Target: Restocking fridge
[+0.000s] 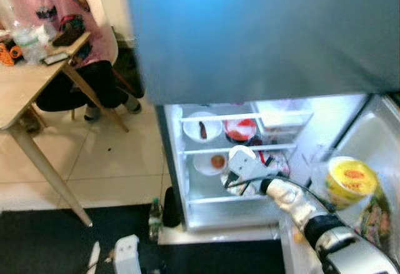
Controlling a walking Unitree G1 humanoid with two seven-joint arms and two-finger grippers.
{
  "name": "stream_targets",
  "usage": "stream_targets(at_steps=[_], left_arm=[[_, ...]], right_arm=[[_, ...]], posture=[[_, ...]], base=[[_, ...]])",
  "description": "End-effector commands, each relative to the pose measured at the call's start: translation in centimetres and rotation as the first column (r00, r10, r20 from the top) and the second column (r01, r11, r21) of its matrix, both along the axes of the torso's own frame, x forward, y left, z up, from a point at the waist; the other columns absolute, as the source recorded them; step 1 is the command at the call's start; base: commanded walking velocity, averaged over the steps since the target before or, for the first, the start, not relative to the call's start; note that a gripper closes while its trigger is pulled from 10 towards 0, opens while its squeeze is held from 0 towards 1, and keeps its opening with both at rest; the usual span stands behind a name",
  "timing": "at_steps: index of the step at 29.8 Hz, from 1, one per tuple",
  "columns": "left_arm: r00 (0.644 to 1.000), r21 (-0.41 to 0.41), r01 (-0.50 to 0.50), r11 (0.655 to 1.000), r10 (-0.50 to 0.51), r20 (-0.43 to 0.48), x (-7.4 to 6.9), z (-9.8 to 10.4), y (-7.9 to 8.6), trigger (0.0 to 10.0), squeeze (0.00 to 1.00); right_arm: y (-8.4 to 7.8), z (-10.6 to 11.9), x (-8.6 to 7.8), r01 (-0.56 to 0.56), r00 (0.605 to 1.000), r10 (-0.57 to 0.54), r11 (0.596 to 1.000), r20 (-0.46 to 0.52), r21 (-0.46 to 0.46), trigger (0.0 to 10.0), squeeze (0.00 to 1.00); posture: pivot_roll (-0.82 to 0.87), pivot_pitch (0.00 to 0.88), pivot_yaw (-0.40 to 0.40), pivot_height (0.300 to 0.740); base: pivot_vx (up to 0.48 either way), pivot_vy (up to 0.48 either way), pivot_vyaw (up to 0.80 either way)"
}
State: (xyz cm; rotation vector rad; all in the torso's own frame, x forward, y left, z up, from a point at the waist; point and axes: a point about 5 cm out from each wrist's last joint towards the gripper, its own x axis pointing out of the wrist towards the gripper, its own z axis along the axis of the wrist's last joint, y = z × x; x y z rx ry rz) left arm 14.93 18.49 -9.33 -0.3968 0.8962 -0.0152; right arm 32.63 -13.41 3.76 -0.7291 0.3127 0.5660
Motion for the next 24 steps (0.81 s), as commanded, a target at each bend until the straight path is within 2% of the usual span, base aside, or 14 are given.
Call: stream_targets(at_steps=[1, 4, 9, 10, 15, 24], left_arm=[[0.999, 0.013, -0.026, 1.0, 0.025, 0.039, 0.7, 0.4, 0.6, 10.0, 0.0], [0.996, 0.004, -0.007, 1.0, 0.007, 0.094, 2.2, 1.1, 0.3, 10.0, 0.0], [0.994, 0.004, 0.01, 1.0, -0.01, 0.111, 2.7, 1.3, 0.1, 10.0, 0.0], [0.99, 0.01, 0.047, 0.999, -0.048, 0.134, 3.3, 1.6, -0.3, 10.0, 0.0], [0.982, 0.02, 0.093, 0.995, -0.096, 0.163, 3.9, 1.9, -0.7, 10.0, 0.0], [0.974, 0.018, 0.138, 0.99, -0.139, 0.178, 4.2, 2.1, -1.3, 10.0, 0.0]], right_arm=[[0.4, 0.0, 0.0, 0.0, 1.0, 0.0, 1.0, 0.001, 0.013, 10.0, 0.0], [0.4, 0.2, 0.2, -0.004, 1.0, 0.004, 1.0, 0.005, 0.01, 10.0, 0.0], [0.4, 0.3, 0.3, -0.004, 1.0, 0.004, 1.0, 0.009, 0.01, 10.0, 0.0], [0.4, 0.3, 0.3, -0.003, 1.0, 0.003, 1.0, 0.01, 0.006, 10.0, 0.0], [0.4, 0.3, 0.3, -0.004, 1.0, 0.004, 1.0, 0.011, -0.002, 10.0, 0.0], [0.3, 0.5, 0.5, -0.002, 1.0, 0.002, 1.0, 0.018, -0.008, 10.0, 0.0]], posture=[[-0.06, 0.003, 0.009, 0.74], [-0.07, 0.007, 0.013, 0.74], [-0.07, 0.007, 0.013, 0.74], [-0.07, 0.007, 0.013, 0.74], [-0.07, 0.01, 0.015, 0.74], [-0.07, 0.012, 0.014, 0.74]], base=[[0.0, 0.0, 0.0], [0.0, 0.0, 0.0], [0.0, 0.0, 0.0], [0.0, 0.0, 0.0], [0.0, 0.0, 0.0], [0.0, 0.0, 0.0]])
